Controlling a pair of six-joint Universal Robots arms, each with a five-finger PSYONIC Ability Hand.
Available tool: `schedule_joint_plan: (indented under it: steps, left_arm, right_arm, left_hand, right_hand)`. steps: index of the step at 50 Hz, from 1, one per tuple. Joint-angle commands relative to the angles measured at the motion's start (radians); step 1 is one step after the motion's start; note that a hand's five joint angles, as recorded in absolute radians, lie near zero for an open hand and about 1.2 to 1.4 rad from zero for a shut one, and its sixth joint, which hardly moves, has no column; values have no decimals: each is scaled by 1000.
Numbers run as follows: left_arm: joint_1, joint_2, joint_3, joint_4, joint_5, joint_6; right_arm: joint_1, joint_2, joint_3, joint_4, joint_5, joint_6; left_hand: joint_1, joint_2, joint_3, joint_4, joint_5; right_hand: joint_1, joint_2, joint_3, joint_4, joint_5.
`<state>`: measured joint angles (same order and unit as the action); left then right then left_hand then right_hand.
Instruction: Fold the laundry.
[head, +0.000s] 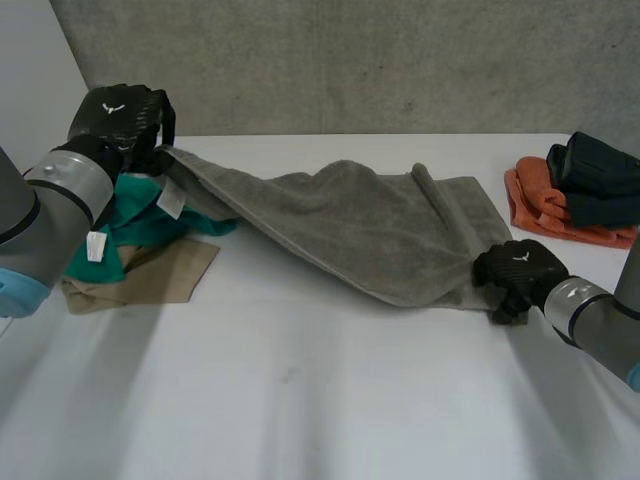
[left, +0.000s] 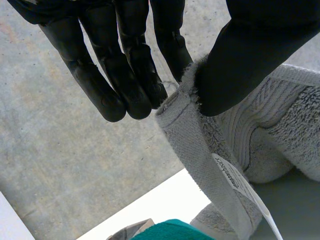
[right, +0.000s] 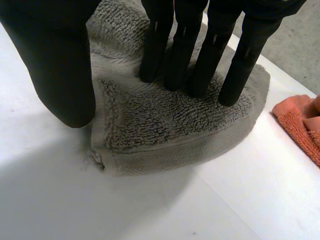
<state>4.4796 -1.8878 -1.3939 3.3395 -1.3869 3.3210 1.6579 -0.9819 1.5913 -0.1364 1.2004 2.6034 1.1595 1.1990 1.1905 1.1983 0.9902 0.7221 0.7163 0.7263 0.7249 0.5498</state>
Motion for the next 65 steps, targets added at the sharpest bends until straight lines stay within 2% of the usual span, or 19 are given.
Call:
schedule_joint_plan:
  steps: [1,8,9,10,11,17,21,25,26,29,32,35,38,45,49,56,60,61,65]
  left_arm:
    - [6,-1,-4,0,3,0]
    - [10,-1,-4,0,5,0]
    - [10,1,-4,0,5,2]
    - [10,-1,-5,0,3,6]
    - [10,1,-5,-2,3,6]
    - [9,1,-16,-23,2,28]
    - [9,24,-49,-110,-1,119]
    - [16,101,-112,-285,0,306]
    - [23,131,-144,-372,-1,395]
    - [27,170,-195,-503,2,526]
    - [27,202,-261,-649,8,662]
    - [29,210,-310,-765,22,758]
    - [29,200,-333,-799,46,799]
    - [1,104,-215,-730,34,782]
    - [-37,-23,-27,-680,-10,741]
    - [-68,-181,404,-621,-84,681]
    - [-65,-247,729,-537,-119,574]
    - [-56,-261,839,-476,-135,504]
    - [-27,-252,964,-294,-158,305]
  right_arm:
    - [11,23,-25,-43,24,3]
    - [17,58,-59,-58,50,3]
    - [17,60,-62,-61,53,3]
    - [17,60,-69,-63,56,6]
    - [17,58,-73,-63,56,7]
    - [11,8,-76,-13,67,24]
    - [-27,-108,-67,110,76,9]
    - [-99,-250,-54,331,79,-69]
    - [-130,-295,-47,442,76,-128]
    - [-167,-349,-24,601,70,-242]
    - [-208,-383,24,774,71,-434]
    - [-230,-394,61,811,67,-581]
    - [-228,-382,72,791,73,-600]
    - [-201,-302,18,764,105,-546]
    - [-156,-233,-79,722,110,-507]
    - [-61,-129,-449,601,122,-310]
    - [-37,-87,-730,442,143,-132]
    - [-33,-78,-811,355,157,-53]
    - [-35,-89,-881,123,191,137]
  left_hand:
    - [237,197,206,198,231]
    - [237,197,206,198,231]
    - [237,197,206,198,231]
    - [237,197,206,198,231]
    - [237,197,206,198,231]
    - [237,197,206,198,231]
    - [237,197,206,198,231]
    - [237,197,206,198,231]
    - [237,197,206,198,231]
    - [237,197,206,198,231]
    - [237,197,206,198,231]
    - [237,197,206,198,231]
    - [237,197,206,198,231]
    - [237,197,206,198,231]
    - [237,197,206,198,231]
    - [237,197,206,198,231]
    - [237,197,206,198,231]
    - [237,197,206,198,231]
    - [237,197,206,198,231]
  right_hand:
    - [189,195,185,187,187]
    - [292,298,287,289,290]
    - [376,382,372,374,374]
    - [627,633,623,624,625]
    - [674,680,669,671,671]
    - [674,680,670,671,672]
    - [674,680,670,671,672]
    - [674,680,670,671,672]
    - [674,680,670,671,672]
    - [674,680,670,671,672]
    - [674,680,670,671,672]
    - [674,680,670,671,672]
    - [674,680,670,671,672]
    - [674,680,670,671,672]
    - [674,680,670,671,672]
    - [674,680,670,671,672]
    - [674,680,670,671,672]
    - [674,680,670,671,672]
    - [674,680,670,671,672]
